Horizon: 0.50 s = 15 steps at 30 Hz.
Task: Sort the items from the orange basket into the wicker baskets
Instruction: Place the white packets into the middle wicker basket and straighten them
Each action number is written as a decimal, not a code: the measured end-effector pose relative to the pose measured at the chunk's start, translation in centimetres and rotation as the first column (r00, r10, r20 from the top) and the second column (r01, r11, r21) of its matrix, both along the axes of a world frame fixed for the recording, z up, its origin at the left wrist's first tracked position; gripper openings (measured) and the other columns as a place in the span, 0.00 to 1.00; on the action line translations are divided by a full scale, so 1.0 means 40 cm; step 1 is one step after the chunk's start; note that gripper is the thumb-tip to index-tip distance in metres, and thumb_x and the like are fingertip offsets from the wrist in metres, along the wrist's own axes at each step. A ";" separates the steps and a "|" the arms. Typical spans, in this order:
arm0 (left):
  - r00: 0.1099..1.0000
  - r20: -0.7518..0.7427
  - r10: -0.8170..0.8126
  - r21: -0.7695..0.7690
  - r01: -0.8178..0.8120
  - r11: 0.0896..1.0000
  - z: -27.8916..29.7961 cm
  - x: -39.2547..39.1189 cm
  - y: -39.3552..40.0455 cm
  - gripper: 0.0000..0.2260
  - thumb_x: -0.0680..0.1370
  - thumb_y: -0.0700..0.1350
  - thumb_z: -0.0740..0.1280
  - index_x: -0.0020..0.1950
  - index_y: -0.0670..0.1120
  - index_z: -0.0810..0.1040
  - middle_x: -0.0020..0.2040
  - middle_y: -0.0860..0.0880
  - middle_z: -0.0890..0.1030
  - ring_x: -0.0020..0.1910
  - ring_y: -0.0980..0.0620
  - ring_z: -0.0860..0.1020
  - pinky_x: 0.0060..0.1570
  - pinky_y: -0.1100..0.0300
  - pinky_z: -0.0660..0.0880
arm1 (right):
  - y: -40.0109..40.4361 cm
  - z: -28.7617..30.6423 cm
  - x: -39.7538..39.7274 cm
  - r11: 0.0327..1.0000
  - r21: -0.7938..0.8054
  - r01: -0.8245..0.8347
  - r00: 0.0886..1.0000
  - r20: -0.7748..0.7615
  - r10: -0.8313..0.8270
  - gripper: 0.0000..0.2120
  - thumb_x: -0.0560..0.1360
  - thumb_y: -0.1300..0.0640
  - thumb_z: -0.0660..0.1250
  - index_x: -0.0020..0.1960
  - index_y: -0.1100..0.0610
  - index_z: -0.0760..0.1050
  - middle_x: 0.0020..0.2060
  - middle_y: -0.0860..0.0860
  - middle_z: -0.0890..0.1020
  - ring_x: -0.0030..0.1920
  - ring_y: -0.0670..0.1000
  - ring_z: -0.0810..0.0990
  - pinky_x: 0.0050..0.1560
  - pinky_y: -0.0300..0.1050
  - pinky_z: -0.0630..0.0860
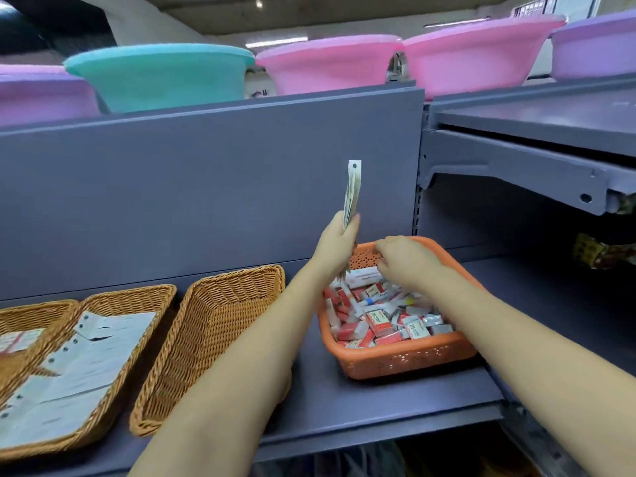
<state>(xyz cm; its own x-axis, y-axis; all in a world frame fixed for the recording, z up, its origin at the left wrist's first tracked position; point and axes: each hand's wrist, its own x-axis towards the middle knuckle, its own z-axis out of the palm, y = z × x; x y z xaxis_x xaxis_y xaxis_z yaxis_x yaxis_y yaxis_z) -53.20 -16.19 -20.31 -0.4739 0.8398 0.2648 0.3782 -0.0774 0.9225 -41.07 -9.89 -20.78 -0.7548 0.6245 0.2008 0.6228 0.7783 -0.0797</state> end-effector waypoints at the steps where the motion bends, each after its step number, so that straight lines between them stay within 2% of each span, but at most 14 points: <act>1: 1.000 -0.005 0.003 0.011 -0.003 1.000 0.008 -0.017 -0.018 0.10 0.82 0.49 0.56 0.42 0.47 0.63 0.35 0.49 0.65 0.33 0.51 0.64 0.38 0.54 0.64 | -0.018 0.010 -0.020 1.000 0.005 -0.007 1.000 0.001 0.007 0.14 0.78 0.60 0.55 0.61 0.61 0.72 0.57 0.57 0.76 0.58 0.58 0.74 0.55 0.52 0.74; 3: 1.000 -0.023 0.000 0.031 0.001 1.000 0.021 -0.054 -0.060 0.10 0.82 0.49 0.56 0.44 0.46 0.64 0.36 0.48 0.66 0.33 0.51 0.65 0.37 0.55 0.65 | -0.056 0.027 -0.063 1.000 0.019 -0.019 1.000 -0.012 0.019 0.15 0.78 0.60 0.55 0.62 0.61 0.72 0.57 0.58 0.76 0.60 0.59 0.73 0.56 0.52 0.73; 8: 1.000 -0.015 0.013 0.066 -0.012 0.998 0.041 -0.166 -0.206 0.08 0.82 0.48 0.57 0.45 0.45 0.66 0.34 0.50 0.68 0.30 0.54 0.67 0.32 0.61 0.67 | -0.197 0.049 -0.200 0.998 0.025 -0.051 0.998 -0.045 0.052 0.11 0.77 0.60 0.56 0.55 0.63 0.71 0.55 0.60 0.75 0.59 0.60 0.72 0.56 0.52 0.70; 15: 0.996 -0.075 0.053 -0.016 -0.055 0.998 0.007 -0.353 -0.435 0.09 0.82 0.49 0.56 0.49 0.44 0.69 0.35 0.52 0.72 0.32 0.55 0.69 0.39 0.57 0.70 | -0.412 0.025 -0.391 0.991 -0.008 -0.134 0.989 -0.061 0.134 0.13 0.78 0.57 0.56 0.59 0.61 0.72 0.57 0.57 0.75 0.59 0.58 0.73 0.56 0.50 0.72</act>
<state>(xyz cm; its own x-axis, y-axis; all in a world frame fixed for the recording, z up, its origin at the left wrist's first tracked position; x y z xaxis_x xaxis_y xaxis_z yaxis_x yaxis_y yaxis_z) -67.33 -33.60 -20.01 -0.4983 0.8186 0.2856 0.4488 -0.0383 0.8928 -56.73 -26.38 -19.80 -0.8186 0.5213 0.2411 0.5067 0.8531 -0.1241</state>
